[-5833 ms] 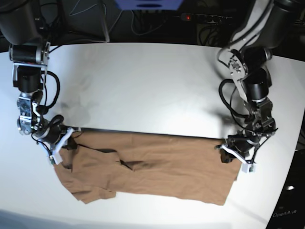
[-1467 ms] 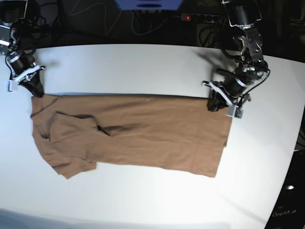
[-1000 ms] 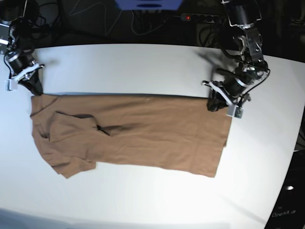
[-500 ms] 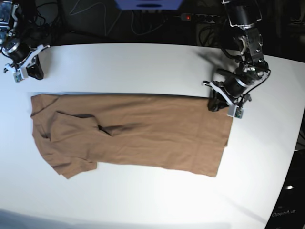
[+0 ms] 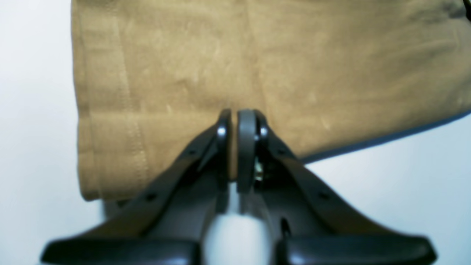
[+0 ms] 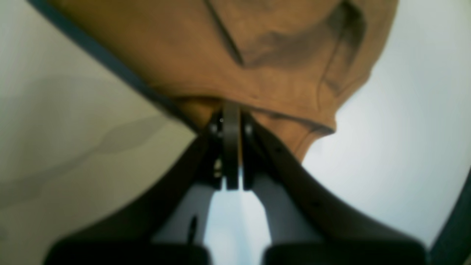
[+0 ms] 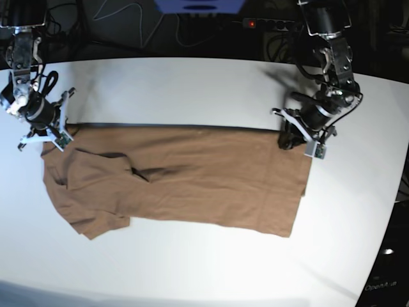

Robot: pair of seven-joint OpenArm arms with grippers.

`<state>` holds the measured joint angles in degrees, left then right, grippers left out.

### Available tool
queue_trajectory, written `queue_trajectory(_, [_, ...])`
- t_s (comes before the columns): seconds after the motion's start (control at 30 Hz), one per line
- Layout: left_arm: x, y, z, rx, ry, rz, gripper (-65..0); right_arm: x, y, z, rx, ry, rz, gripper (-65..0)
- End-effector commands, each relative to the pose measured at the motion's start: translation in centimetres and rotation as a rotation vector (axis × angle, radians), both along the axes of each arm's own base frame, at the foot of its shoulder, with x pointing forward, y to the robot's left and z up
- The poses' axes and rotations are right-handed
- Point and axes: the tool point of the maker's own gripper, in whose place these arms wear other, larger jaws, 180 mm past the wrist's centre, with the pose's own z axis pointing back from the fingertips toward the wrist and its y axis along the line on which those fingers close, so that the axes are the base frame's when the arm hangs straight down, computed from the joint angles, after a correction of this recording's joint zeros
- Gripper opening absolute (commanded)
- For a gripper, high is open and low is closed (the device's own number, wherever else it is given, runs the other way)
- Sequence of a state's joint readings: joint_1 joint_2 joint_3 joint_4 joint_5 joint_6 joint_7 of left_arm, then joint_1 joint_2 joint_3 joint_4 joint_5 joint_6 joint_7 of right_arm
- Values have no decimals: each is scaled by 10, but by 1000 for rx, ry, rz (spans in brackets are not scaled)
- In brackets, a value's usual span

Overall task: Fold the T-shirt properly
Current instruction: 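Open the right gripper and lift it off the shirt, then lower the right gripper onto the shirt's shoulder corner and pinch it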

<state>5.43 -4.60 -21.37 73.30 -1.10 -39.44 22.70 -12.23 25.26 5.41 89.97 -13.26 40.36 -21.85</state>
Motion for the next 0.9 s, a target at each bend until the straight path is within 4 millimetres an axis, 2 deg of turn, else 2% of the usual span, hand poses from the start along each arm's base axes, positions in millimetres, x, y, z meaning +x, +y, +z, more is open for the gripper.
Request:
queue_trajectory(0.0, [-46, 8, -44, 143, 249, -63, -613, 13, 2, 12, -1, -50, 6, -644])
queue_trajectory(0.1, [-46, 9, -44, 145, 249, -63, -613, 20, 3, 14, -23, -59, 12, -644])
queue_trajectory(0.17, [-39, 8, -41, 145, 237, -64, -613, 24, 13, 7, -8, -49, 21, -644])
queue_trajectory(0.27, [-38, 9, -41, 146, 241, -64, -613, 36, 7, 4, -26, -45, 7, -644])
queue_trajectory(0.33, [-38, 9, -41, 147, 240, -64, -613, 44, 10, 2, -14, -51, -9, -644])
queue_trajectory(0.4, [-35, 9, -40, 146, 235, -64, -613, 45, 0, 0, -24, -50, -40, -644])
queue_trajectory(0.57, [-33, 10, -39, 148, 233, -64, -613, 38, -1, -11, -10, -21, -60, -644])
queue_trajectory(0.87, [-35, 25, -39, 180, 240, -64, -613, 0, 0, -37, -5, 68, -63, -644])
